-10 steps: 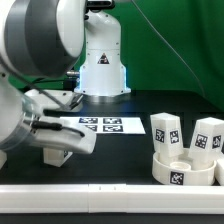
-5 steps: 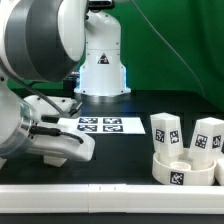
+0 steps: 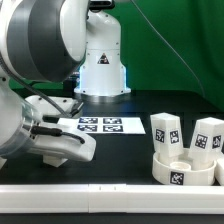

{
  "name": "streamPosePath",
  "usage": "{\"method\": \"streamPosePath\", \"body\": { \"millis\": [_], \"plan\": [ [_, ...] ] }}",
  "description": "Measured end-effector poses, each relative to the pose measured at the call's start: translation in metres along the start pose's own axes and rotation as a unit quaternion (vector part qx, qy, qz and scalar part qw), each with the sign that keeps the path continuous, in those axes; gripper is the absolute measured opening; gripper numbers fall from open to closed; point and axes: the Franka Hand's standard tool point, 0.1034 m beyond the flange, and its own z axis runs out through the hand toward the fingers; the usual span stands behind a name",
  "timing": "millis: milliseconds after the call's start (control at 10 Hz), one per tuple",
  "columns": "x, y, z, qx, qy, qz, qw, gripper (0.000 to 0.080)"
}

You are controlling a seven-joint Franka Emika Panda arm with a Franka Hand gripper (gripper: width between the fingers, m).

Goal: Assemble stool

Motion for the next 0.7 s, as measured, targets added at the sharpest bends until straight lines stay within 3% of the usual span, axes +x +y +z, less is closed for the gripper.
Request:
{"method": "streamPosePath", "body": {
  "millis": [300,500,700],
  "plan": [
    [-0.002,-0.005,-0.004,-0.002,0.005,-0.003,1.0,0.0325],
    [-0.021,-0.03,-0.027,-0.007,0.025,0.006,1.0,0.0325],
    [-0.037,-0.056,-0.037,-0.014,0.037,0.021,0.999,0.0325]
  ]
}}
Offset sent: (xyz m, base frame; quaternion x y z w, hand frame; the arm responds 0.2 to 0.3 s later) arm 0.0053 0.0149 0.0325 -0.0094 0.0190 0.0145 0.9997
